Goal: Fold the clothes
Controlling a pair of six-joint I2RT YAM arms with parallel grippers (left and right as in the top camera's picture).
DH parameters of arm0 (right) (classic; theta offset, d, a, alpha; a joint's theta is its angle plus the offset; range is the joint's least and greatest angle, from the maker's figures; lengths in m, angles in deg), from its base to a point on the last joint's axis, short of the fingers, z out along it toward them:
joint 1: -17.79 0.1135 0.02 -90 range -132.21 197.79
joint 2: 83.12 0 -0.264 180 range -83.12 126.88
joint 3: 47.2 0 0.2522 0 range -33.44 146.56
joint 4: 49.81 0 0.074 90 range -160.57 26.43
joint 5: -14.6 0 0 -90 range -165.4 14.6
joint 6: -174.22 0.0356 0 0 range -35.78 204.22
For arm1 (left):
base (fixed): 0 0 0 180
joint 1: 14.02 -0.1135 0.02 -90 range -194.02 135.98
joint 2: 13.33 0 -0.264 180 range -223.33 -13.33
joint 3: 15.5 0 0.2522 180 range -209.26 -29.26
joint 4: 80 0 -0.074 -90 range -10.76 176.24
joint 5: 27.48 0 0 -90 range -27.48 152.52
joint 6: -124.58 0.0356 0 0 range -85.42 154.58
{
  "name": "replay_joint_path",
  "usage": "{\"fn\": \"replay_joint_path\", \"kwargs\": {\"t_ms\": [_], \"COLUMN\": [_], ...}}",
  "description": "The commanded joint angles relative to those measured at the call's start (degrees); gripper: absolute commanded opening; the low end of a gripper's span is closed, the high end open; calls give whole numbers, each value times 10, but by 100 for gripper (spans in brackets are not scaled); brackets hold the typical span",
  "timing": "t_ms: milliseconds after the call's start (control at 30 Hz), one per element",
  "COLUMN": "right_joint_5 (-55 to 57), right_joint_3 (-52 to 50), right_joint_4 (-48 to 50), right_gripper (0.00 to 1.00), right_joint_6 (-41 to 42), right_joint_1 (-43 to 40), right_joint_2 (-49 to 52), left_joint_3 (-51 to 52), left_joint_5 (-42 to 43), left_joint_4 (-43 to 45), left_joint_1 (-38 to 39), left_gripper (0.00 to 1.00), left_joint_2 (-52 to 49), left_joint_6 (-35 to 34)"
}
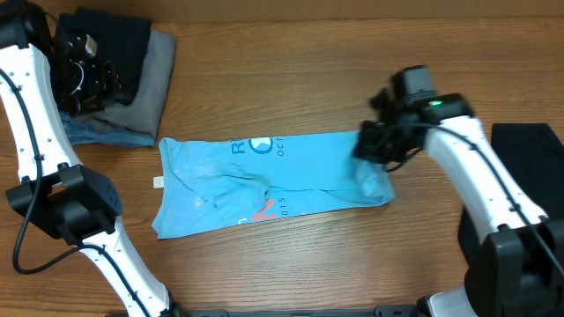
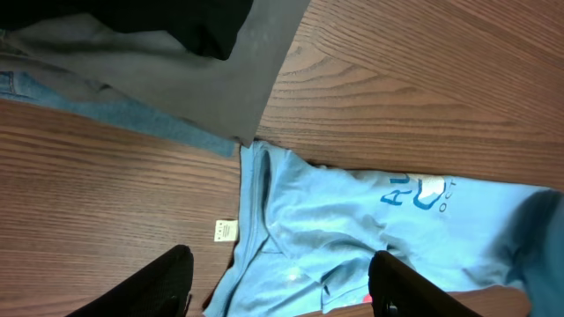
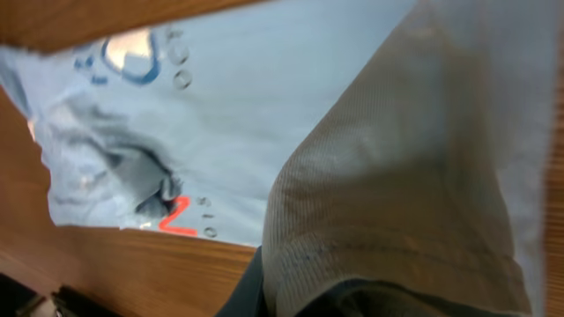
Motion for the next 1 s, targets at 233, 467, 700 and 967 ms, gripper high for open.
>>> {"fn": "replay_joint_path", "kwargs": {"t_ms": [233, 467, 700, 967], "right_joint_5": [43, 39, 47, 14], "right_joint_3": [9, 9, 9, 11], "right_joint_4": [73, 126, 155, 185], "right_gripper": [4, 5, 8, 45], "right_joint_6": [111, 161, 191, 193], "right_joint_1": [125, 167, 194, 195], "right_joint_2": [84, 110, 111, 110], "left_joint_3": [-14, -14, -14, -14], "left_joint_5": [17, 19, 20, 32], "left_joint_4": [-2, -2, -2, -2], "left_joint_1": [4, 4, 5, 5], "left_gripper": [67, 67, 67, 67], "left_joint_2": [21, 21, 21, 21], "left_joint_6": [13, 13, 12, 13]}}
